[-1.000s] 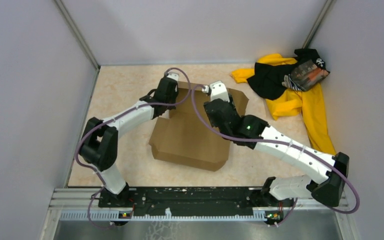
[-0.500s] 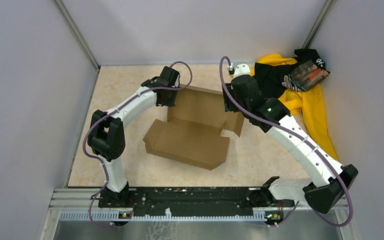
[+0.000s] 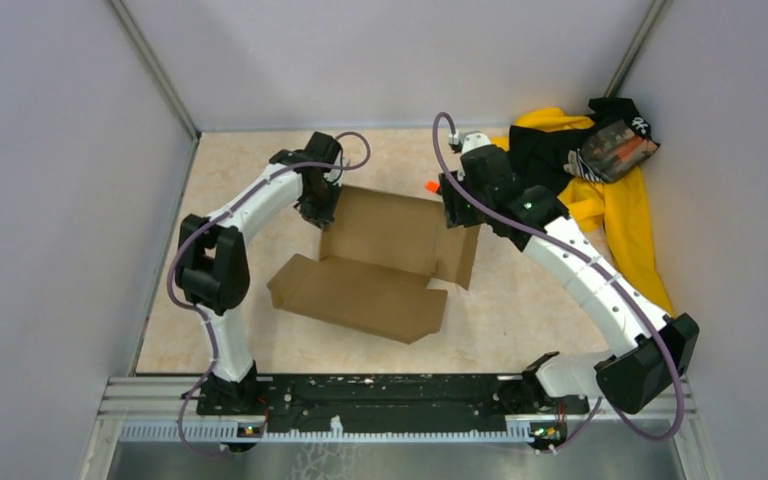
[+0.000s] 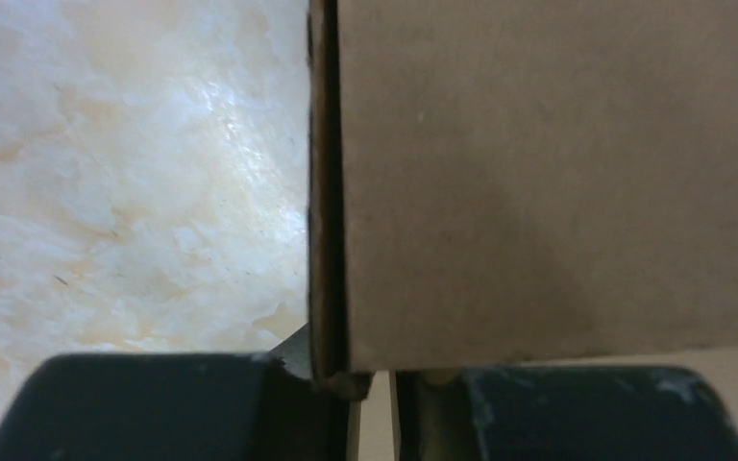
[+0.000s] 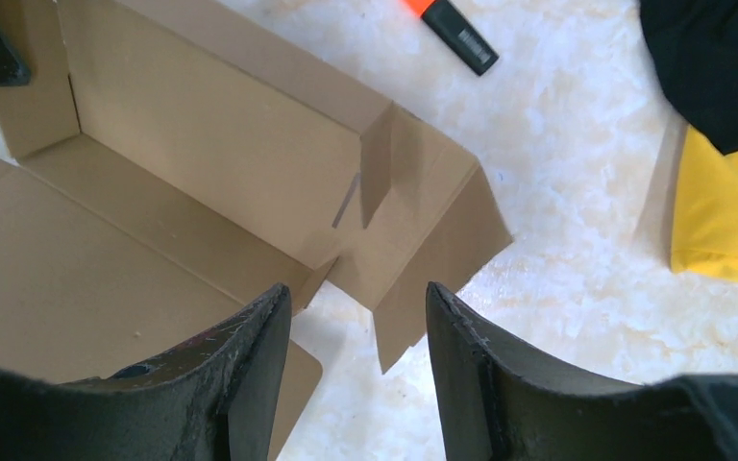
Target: Fold the paper box
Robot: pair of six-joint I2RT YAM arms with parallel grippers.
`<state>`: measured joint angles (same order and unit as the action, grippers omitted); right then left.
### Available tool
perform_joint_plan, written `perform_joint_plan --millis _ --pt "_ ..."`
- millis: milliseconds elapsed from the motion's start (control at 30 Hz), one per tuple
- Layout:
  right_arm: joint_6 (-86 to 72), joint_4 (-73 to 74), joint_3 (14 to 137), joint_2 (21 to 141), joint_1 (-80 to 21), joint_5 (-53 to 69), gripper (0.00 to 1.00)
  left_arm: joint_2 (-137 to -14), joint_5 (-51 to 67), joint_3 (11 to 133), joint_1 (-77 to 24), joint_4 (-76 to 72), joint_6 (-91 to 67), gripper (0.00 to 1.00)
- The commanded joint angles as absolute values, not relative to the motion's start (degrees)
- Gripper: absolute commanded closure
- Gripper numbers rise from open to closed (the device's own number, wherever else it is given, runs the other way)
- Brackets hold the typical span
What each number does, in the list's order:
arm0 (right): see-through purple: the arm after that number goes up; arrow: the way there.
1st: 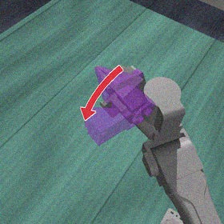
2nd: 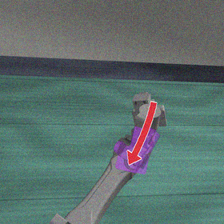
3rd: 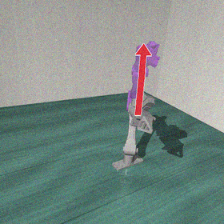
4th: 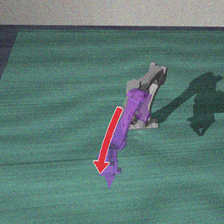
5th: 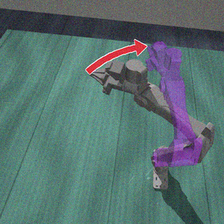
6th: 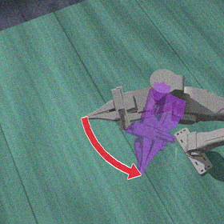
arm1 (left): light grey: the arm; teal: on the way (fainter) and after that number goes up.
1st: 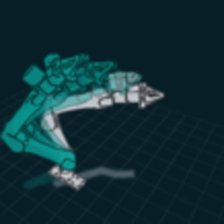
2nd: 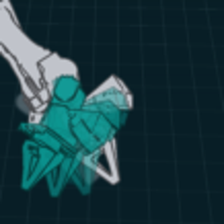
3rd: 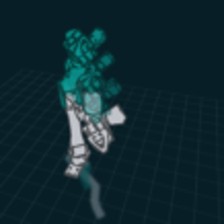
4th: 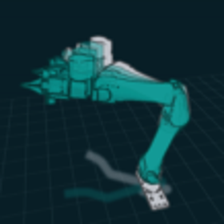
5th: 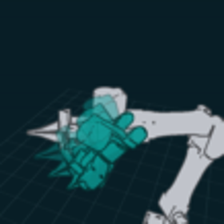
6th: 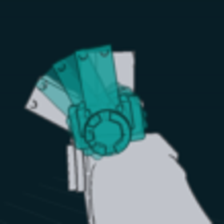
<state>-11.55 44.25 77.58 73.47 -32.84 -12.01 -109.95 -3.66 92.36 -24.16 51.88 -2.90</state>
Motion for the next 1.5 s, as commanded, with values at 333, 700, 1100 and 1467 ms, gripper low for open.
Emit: perform_joint_plan --millis 333,700,1100,1467 --pt "-13.82 36.01 67.78 71.45 -25.45 -7.62 0.45 -120.54 -2.93 98.27 -23.96 60.73 -5.26 0.77" --pt "-18.21 27.46 58.15 71.79 -15.84 -1.94 0.44 -123.97 -4.19 106.84 -22.65 62.97 -4.21 0.64" --pt "-21.94 18.88 49.27 74.01 -13.14 -1.67 0.44 -125.93 -5.66 109.21 -22.4 63.29 -4.0 0.61" --pt "-24.06 13.87 45.43 72.86 -10.55 2.72 0.44 -124.77 -7.45 111.6 -21.78 63.32 -5.56 0.59"
